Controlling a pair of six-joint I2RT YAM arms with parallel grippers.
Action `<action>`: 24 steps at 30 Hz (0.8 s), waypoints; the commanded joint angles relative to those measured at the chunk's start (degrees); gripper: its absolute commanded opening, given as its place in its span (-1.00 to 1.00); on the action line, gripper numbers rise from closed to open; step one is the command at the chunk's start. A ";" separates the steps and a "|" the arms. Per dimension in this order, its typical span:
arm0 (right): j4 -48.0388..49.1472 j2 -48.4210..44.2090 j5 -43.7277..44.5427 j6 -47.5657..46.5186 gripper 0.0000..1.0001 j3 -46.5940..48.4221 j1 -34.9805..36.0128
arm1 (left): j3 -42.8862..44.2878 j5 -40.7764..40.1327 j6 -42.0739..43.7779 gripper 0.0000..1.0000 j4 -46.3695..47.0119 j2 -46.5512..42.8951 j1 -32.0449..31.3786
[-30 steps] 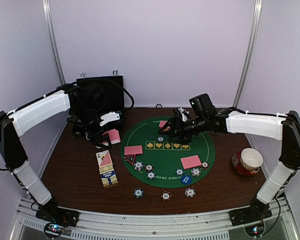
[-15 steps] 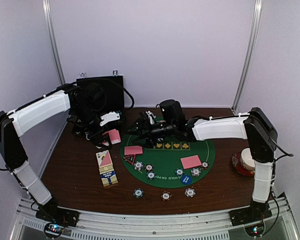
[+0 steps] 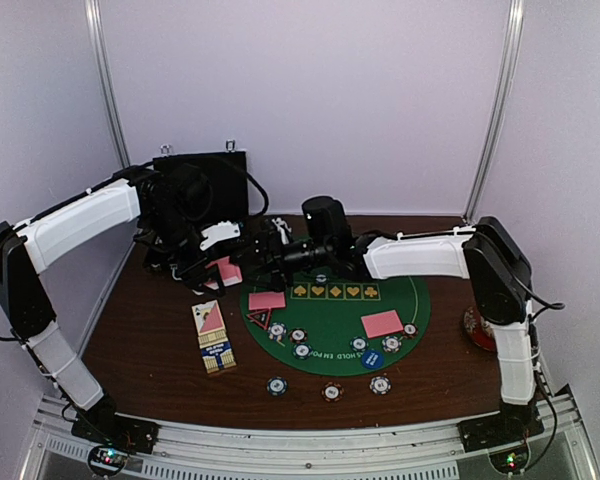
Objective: Distribute texas hold em gaming equipment
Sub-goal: Pick up the poker card from the face-down deck piles.
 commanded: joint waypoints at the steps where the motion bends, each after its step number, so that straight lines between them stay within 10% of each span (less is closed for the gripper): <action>1: 1.17 2.57 -2.03 0.58 0.47 3.52 1.14 | 1.84 1.18 -0.45 -0.68 0.79 0.55 0.02; 24: 0.10 7.06 -3.06 1.17 0.28 5.16 -0.92 | 1.27 0.82 -0.10 -0.68 0.73 0.00 0.02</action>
